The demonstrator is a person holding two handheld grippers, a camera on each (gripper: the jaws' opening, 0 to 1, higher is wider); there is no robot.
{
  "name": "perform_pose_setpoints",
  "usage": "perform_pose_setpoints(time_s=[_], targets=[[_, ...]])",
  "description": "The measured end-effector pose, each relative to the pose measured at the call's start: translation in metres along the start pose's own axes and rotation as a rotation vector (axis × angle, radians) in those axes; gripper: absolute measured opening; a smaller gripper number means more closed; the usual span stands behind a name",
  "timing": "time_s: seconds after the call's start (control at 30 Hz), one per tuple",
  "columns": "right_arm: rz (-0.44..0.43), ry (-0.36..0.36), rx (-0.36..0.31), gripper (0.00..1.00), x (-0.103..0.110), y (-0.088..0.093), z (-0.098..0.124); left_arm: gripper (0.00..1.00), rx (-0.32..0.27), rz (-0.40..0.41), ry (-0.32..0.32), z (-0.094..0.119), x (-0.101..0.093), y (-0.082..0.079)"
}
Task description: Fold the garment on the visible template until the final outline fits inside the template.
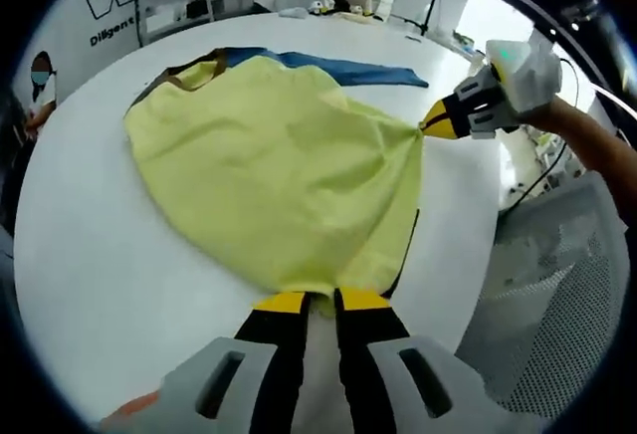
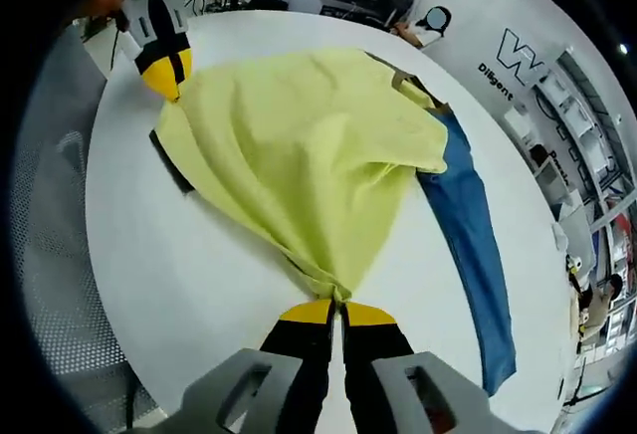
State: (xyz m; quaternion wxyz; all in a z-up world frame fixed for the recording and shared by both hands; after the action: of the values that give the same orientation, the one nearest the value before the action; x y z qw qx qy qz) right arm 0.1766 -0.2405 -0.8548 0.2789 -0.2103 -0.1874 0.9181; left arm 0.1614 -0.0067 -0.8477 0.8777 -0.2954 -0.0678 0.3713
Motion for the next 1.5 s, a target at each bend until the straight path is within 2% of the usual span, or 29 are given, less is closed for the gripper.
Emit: perform_pose_setpoints(time_s=[0.2, 0.27, 0.37, 0.43, 0.5, 0.53, 0.57, 0.63, 0.7, 0.73, 0.77, 0.8, 0.83, 0.9, 0.97, 1.03, 1.07, 1.17, 1.23, 1.5], targets=[[0.006, -0.005, 0.013, 0.0, 0.0, -0.001, -0.003, 0.16, -0.023, -0.015, -0.006, 0.01, 0.0, -0.004], [0.005, -0.006, 0.015, 0.0, -0.001, -0.001, -0.004, 0.19, -0.039, -0.037, -0.021, 0.018, 0.003, -0.006], [0.001, -0.008, 0.015, 0.0, -0.001, 0.0, -0.004, 0.24, -0.081, -0.049, -0.003, 0.033, -0.003, -0.016], [-0.003, -0.011, 0.017, 0.0, 0.0, 0.0, -0.004, 0.25, -0.166, -0.088, 0.07, 0.043, -0.023, -0.033], [-0.004, -0.011, 0.02, 0.0, 0.0, 0.0, -0.005, 0.2, -0.237, -0.141, 0.164, 0.048, -0.049, -0.047], [-0.004, -0.011, 0.021, 0.0, 0.0, -0.001, -0.005, 0.18, -0.25, -0.199, 0.219, 0.049, -0.066, -0.05], [-0.005, -0.01, 0.021, 0.0, 0.0, -0.001, -0.006, 0.14, -0.253, -0.218, 0.236, 0.048, -0.071, -0.051], [-0.007, -0.01, 0.022, 0.0, 0.0, 0.0, -0.006, 0.09, -0.244, -0.296, 0.28, 0.042, -0.09, -0.051], [-0.009, -0.009, 0.019, 0.0, 0.0, 0.0, -0.006, 0.07, -0.232, -0.393, 0.279, 0.031, -0.102, -0.051], [-0.01, -0.009, 0.018, 0.0, 0.0, 0.0, -0.006, 0.07, -0.193, -0.466, 0.273, 0.015, -0.112, -0.046], [-0.012, -0.01, 0.016, 0.0, 0.0, 0.0, -0.005, 0.07, -0.161, -0.5, 0.264, 0.005, -0.116, -0.042], [-0.013, -0.01, 0.015, 0.0, 0.0, 0.0, -0.005, 0.08, -0.155, -0.517, 0.264, 0.001, -0.118, -0.041], [-0.013, -0.011, 0.015, 0.0, 0.0, 0.0, -0.005, 0.08, -0.143, -0.566, 0.23, -0.012, -0.118, -0.04], [-0.012, -0.011, 0.016, 0.0, 0.0, 0.0, -0.005, 0.08, -0.124, -0.595, 0.227, -0.022, -0.12, -0.036], [-0.012, -0.01, 0.015, 0.0, 0.0, 0.0, -0.005, 0.08, -0.106, -0.562, 0.202, -0.03, -0.116, -0.034], [-0.014, -0.01, 0.013, 0.0, 0.0, 0.001, -0.005, 0.08, -0.105, -0.565, 0.196, -0.033, -0.114, -0.034], [-0.019, -0.01, 0.008, 0.0, 0.0, 0.001, -0.005, 0.08, -0.088, -0.527, 0.183, -0.036, -0.11, -0.033], [-0.021, -0.011, 0.006, 0.0, 0.001, 0.001, -0.005, 0.07, -0.113, -0.524, 0.173, -0.036, -0.108, -0.038], [-0.02, -0.012, 0.008, 0.0, 0.001, 0.001, -0.005, 0.08, -0.123, -0.484, 0.164, -0.037, -0.103, -0.044], [-0.025, -0.013, 0.006, 0.0, 0.001, 0.0, -0.005, 0.13, -0.08, -0.496, 0.129, -0.049, -0.098, -0.035]])
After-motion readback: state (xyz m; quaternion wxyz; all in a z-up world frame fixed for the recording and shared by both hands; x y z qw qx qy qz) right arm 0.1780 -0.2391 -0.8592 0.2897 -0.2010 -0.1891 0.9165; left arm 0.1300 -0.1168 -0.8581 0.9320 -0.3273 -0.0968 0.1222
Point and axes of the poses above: the point that each gripper's makers call its tool centre point, and the gripper's own axes: z roughly backward along the fingers, x roughly to its left, y roughly out of its underside, the point moved 1 cm from there along z, roughly backward along the fingers, and after that the axes turned 4 degrees about -y, right-handed, at the moved point
